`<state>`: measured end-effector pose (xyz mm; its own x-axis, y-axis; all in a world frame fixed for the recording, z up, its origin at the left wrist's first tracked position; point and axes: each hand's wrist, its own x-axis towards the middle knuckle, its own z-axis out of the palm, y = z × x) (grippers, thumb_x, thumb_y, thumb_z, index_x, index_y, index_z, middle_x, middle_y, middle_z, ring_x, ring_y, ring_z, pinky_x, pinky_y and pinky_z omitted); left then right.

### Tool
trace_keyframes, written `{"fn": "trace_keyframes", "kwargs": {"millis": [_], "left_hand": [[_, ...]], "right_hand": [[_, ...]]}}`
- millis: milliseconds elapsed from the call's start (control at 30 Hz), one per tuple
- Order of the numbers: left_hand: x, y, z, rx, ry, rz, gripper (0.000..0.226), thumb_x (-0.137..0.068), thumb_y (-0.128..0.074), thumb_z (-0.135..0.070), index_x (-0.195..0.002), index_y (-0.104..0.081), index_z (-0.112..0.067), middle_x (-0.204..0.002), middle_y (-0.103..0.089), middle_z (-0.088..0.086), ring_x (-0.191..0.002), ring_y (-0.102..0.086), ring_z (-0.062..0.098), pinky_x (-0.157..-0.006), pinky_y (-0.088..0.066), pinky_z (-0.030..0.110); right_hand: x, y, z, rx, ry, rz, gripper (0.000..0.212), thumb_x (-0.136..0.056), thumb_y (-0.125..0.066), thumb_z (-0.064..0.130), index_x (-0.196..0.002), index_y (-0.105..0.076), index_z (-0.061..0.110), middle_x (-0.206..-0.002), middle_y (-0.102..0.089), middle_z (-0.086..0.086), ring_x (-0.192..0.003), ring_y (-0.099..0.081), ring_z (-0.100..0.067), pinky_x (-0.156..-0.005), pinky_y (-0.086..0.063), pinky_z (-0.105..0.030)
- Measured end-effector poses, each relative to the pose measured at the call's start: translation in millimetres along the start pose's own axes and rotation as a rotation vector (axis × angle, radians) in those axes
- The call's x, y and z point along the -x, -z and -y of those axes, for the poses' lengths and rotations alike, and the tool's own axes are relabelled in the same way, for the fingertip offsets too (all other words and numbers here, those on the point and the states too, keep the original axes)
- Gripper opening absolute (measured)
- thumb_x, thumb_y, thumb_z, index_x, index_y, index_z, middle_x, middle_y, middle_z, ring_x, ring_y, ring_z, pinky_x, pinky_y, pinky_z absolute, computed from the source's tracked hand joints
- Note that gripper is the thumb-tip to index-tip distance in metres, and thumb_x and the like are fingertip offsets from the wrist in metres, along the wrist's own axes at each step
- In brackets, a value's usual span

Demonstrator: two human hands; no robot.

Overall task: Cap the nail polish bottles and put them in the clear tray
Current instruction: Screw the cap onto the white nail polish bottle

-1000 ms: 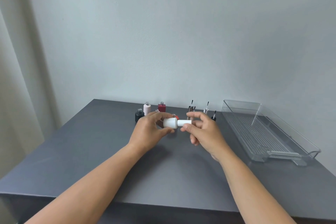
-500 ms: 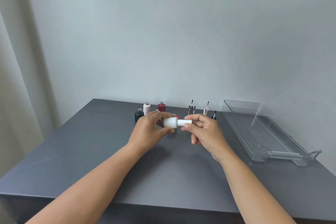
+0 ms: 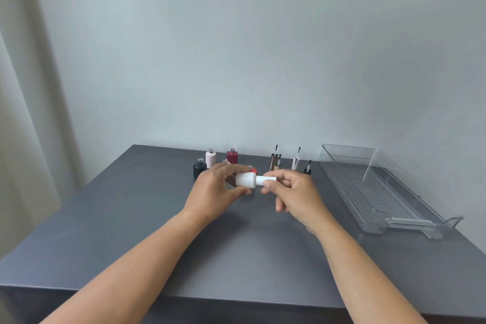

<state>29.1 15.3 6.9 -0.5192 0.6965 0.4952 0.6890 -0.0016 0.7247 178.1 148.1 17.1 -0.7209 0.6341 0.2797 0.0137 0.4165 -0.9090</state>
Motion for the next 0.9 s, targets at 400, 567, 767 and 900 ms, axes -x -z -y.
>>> {"fn": "trace_keyframes", "kwargs": {"millis": [400,567,767,900], "left_hand": [[1,0,1,-0.013,0.003,0.046,0.044,-0.073,-0.088,-0.025,-0.109,-0.071,-0.044,-0.101,-0.070,-0.014,-0.090,-0.063,-0.004,-0.083,-0.047,0.010],[0,-1,3,-0.064,0.011,0.077,0.039,-0.072,-0.088,-0.028,-0.107,-0.073,-0.037,-0.095,-0.069,-0.019,-0.091,-0.063,-0.001,-0.081,-0.046,0.010],[0,0,5,-0.127,-0.012,0.105,0.036,-0.074,-0.087,-0.027,-0.108,-0.073,-0.028,-0.098,-0.070,-0.014,-0.092,-0.063,0.007,-0.081,-0.055,0.029],[0,0,5,-0.179,-0.039,0.115,0.036,-0.075,-0.086,-0.028,-0.108,-0.073,-0.026,-0.098,-0.068,-0.014,-0.090,-0.062,0.008,-0.080,-0.054,0.028]], "right_hand": [[-2,-2,-4,0.095,0.071,-0.043,0.028,-0.080,-0.077,0.022,-0.085,-0.070,0.049,-0.089,-0.070,-0.003,-0.060,-0.058,-0.012,-0.058,-0.047,-0.026],[-3,-3,-12,0.293,0.082,-0.055,0.011,-0.086,-0.069,0.031,-0.085,-0.069,0.042,-0.081,-0.069,0.011,-0.076,-0.061,-0.006,-0.069,-0.047,-0.022],[0,0,-13,0.520,0.097,-0.030,0.009,-0.091,-0.062,0.036,-0.094,-0.067,0.029,-0.064,-0.052,0.016,-0.056,-0.047,0.000,-0.052,-0.035,-0.018],[2,0,-10,0.586,0.115,0.015,0.011,-0.094,-0.058,0.036,-0.089,-0.063,0.027,-0.061,-0.048,0.012,-0.055,-0.044,-0.002,-0.051,-0.034,-0.019]]}}
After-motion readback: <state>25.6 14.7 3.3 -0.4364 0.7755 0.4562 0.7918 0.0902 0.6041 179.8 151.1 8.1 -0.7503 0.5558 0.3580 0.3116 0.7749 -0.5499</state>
